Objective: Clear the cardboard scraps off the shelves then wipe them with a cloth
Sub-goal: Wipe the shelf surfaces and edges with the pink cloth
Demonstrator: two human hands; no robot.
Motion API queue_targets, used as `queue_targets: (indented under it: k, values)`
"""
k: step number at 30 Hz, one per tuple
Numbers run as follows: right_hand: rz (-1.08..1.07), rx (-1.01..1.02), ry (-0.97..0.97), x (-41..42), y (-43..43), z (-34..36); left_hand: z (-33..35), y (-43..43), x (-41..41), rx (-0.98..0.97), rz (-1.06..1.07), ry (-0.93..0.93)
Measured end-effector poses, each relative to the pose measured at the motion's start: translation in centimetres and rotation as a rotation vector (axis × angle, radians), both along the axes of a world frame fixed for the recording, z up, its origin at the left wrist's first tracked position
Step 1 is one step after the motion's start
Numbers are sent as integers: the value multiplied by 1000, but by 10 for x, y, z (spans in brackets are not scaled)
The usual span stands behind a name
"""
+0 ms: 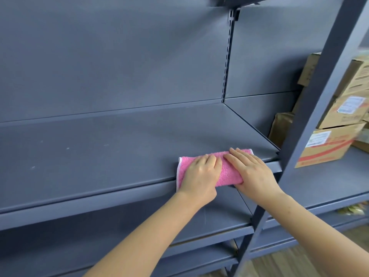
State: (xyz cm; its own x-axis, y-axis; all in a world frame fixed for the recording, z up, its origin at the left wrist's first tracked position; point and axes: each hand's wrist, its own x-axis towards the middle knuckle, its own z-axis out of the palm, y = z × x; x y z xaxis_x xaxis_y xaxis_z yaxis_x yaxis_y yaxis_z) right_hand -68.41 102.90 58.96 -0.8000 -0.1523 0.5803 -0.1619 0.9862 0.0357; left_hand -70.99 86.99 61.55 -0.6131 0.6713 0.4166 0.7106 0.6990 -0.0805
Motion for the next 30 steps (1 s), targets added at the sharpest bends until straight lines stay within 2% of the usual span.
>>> queue_targets:
  k: [12,17,24,28,30]
  values:
    - [-59,-22,-50,2,25,3,3,30,-5,-63,-49,1]
    - [-108,-44,-95,1,33,6,-1,44,-13,-162,-72,-20]
    - [-173,-94,-232,0,45,10,2,60,-25,-113,-143,-84]
    - [-189,-65,-320,-3,45,15,6,61,-33,-75,-180,-206]
    - [-189,-47,-388,-2,47,19,14,54,-38,-26,-193,-382]
